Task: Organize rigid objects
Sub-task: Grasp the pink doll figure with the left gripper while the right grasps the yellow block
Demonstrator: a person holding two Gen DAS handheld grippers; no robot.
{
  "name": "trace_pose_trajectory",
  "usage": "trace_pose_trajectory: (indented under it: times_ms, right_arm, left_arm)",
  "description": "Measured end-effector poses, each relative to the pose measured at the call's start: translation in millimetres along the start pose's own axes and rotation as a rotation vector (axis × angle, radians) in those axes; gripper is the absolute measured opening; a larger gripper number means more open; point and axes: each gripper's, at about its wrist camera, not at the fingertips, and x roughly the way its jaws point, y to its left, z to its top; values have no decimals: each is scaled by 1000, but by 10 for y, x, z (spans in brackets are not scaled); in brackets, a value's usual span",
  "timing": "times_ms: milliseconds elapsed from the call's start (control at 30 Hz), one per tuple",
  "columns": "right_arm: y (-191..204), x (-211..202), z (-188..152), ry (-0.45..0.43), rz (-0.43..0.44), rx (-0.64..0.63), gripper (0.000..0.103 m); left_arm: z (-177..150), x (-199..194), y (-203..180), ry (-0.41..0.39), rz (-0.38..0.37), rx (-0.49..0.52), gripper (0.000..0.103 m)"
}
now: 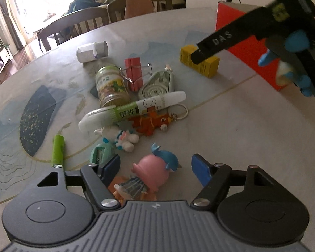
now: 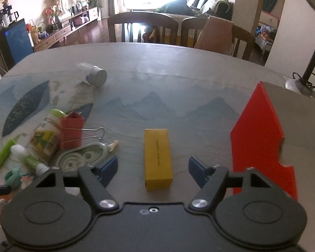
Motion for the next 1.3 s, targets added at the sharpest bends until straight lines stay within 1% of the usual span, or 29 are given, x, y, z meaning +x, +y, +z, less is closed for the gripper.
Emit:
trace_pose_trajectory:
  times_ms: [67, 167, 200, 267, 300, 367, 433, 500, 533, 567, 600, 767, 900, 1133, 1300]
  right_arm:
    - [-1, 59, 6, 9, -3, 2, 67]
    - [10, 148, 33, 27, -15, 2, 61]
    - [4, 171, 36, 31, -19, 2, 61]
    - [11, 212, 52, 37, -19, 1, 60]
    - [15, 234, 56, 44, -15, 0, 59]
    - [22, 270, 64, 57, -15, -2, 48]
    - [14, 299, 69, 65, -17, 2, 42]
    - [14, 314, 81, 67, -22, 6, 42]
    - [11, 319, 83, 68, -23, 7, 39]
    - [9, 326, 85, 73, -21, 9, 29]
    - [10, 327, 86, 76, -19, 12, 29]
    - [32, 259, 88, 67, -23, 19, 29]
    - [68, 114, 76, 47, -21, 21, 28]
    - [55, -303, 12, 18, -4, 65, 28]
    - [74, -649, -83, -4, 1, 93, 28]
  left_arm:
    - [-5, 25, 3, 13, 3, 5, 66]
    - [-12, 56, 6, 27, 8, 9, 62]
    - [-16, 59, 11, 30, 3, 7, 61]
    - [-23, 56, 9, 31, 2, 7, 54]
    - [-21, 54, 10, 30, 2, 7, 53]
    - [-19, 51, 8, 29, 7, 8, 49]
    - [-13, 51, 13, 27, 11, 8, 44]
    - [-8, 58, 29, 29, 6, 0, 44]
    - [-6, 61, 35, 29, 4, -2, 43]
    - [-2, 63, 40, 29, 3, -4, 41]
    - [-1, 62, 45, 29, 5, -7, 38]
    - [11, 74, 110, 34, -14, -51, 38]
    - [9, 70, 151, 32, -20, -80, 38]
    - [-13, -45, 239, 0, -49, -137, 38]
    - [10, -202, 305, -43, -95, -166, 38]
